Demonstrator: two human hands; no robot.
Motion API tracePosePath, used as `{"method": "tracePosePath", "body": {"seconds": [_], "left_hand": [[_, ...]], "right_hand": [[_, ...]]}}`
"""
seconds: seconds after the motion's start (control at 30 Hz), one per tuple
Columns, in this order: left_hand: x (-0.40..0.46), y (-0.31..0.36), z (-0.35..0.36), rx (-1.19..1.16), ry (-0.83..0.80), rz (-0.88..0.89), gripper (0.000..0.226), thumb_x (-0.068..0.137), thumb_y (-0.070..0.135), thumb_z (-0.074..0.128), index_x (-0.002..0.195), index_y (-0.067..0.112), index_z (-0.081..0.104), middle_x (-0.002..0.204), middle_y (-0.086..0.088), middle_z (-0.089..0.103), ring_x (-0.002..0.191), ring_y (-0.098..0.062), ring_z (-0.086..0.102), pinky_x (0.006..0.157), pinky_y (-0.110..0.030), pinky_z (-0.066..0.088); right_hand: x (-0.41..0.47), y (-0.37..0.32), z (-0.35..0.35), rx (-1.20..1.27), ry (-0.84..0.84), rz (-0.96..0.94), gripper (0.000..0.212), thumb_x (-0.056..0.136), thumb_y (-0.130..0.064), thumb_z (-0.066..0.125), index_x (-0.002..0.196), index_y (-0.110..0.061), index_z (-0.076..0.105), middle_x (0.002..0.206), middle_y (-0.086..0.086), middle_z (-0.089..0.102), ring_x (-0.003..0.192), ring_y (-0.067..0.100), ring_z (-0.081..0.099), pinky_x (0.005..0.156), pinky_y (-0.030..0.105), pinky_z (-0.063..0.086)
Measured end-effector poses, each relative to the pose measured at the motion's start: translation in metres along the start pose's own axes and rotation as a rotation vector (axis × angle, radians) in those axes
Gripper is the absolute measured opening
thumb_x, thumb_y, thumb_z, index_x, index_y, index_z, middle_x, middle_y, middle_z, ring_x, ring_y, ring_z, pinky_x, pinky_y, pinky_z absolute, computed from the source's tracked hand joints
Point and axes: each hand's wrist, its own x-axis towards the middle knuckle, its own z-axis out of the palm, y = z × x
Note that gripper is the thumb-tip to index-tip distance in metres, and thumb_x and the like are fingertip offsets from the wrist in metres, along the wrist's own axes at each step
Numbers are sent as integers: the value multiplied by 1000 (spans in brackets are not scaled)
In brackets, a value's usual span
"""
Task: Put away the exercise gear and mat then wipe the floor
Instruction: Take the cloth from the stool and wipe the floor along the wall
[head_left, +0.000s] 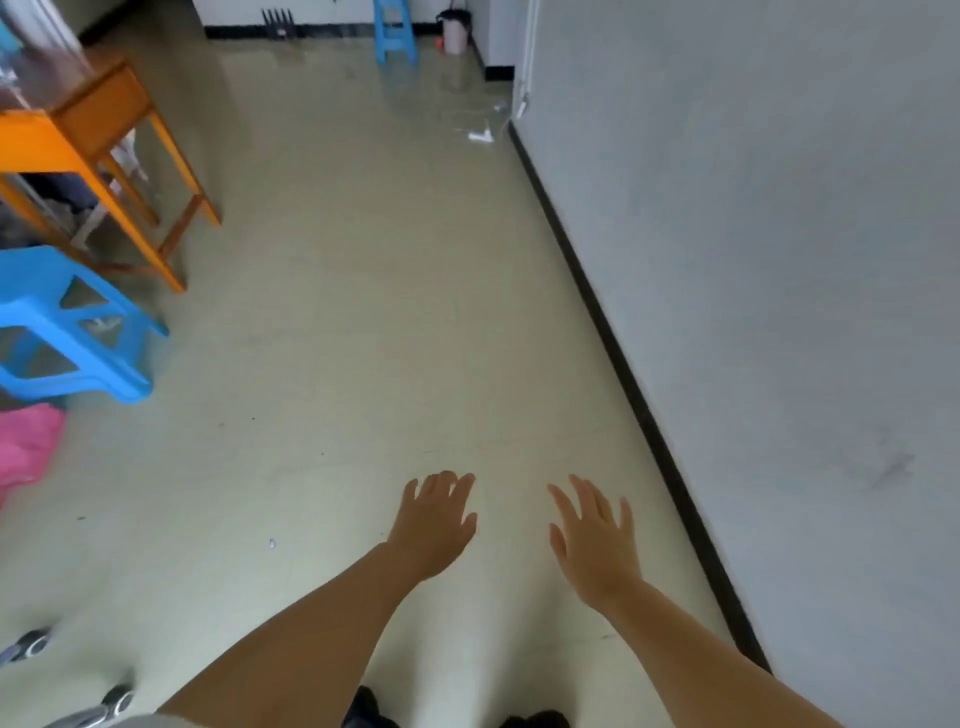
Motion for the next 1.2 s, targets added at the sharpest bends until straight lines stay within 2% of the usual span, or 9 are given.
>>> {"method": "tracePosePath", "body": {"seconds": [0.1, 0.17, 0.23, 0.3, 0.4, 0.47, 0.53, 0.8, 1.2], "left_hand": [[-38, -61, 9, 23, -26, -130, 57, 100, 40, 26, 151, 20, 10, 151, -2, 24, 140, -20, 23, 118, -43, 11], [-65, -105, 16, -4, -35, -194, 56, 100, 39, 28, 151, 20, 15, 149, -1, 27, 140, -19, 25, 118, -44, 13], [-91, -150, 19, -39, 24, -249, 53, 95, 38, 33, 143, 18, 39, 136, -3, 46, 128, -21, 46, 109, -48, 32], [-114, -197, 17, -25, 47, -299, 53, 84, 41, 37, 123, 16, 62, 113, -3, 63, 103, -21, 65, 89, -48, 50], [-139, -257, 14, -104, 0, -418, 54, 95, 39, 41, 144, 18, 37, 139, -4, 46, 129, -22, 45, 109, -48, 31], [-146, -290, 7, -106, 9, -444, 58, 99, 41, 32, 151, 21, 15, 152, -3, 26, 141, -20, 24, 117, -44, 13], [-142, -314, -7, -90, 23, -474, 59, 100, 42, 28, 152, 21, 9, 154, -1, 20, 142, -18, 19, 118, -42, 9], [-59, -376, -39, -146, 35, -415, 57, 100, 41, 29, 150, 22, 10, 154, -1, 19, 142, -19, 18, 119, -45, 8], [152, -529, -113, -139, 12, -455, 53, 99, 40, 31, 148, 22, 19, 151, -3, 24, 139, -20, 25, 117, -47, 14]], "right_hand": [[11, -59, 5, -15, -74, -72, 49, 85, -41, 35, 120, -24, 65, 123, 5, 65, 112, 22, 63, 86, 54, 51], [21, -103, 7, -7, -69, -83, 42, 83, -41, 51, 116, -24, 68, 120, 6, 67, 109, 22, 65, 83, 56, 51], [30, -154, 13, 35, -70, -92, 48, 74, -39, 73, 119, -23, 67, 123, 7, 65, 112, 24, 63, 87, 58, 48], [36, -207, 13, 113, -109, -112, 52, 83, -38, 66, 132, -25, 56, 138, 7, 53, 128, 24, 51, 100, 60, 37], [47, -281, 8, 186, -218, -186, 52, 99, -39, 34, 150, -30, 23, 158, 2, 18, 146, 19, 16, 114, 55, 9], [59, -317, 5, 188, -245, -208, 53, 101, -40, 25, 151, -31, 11, 160, -1, 6, 147, 16, 5, 116, 52, 2], [77, -343, -2, 179, -240, -219, 53, 101, -40, 24, 152, -31, 9, 160, -1, 5, 147, 15, 4, 116, 52, 2], [182, -375, -20, 74, -227, -212, 54, 102, -42, 17, 152, -29, 2, 161, 0, 1, 148, 17, 0, 118, 52, 3], [448, -427, -57, 9, -242, -266, 53, 102, -39, 20, 152, -27, 8, 160, 1, 8, 147, 18, 4, 116, 54, 2]]}}
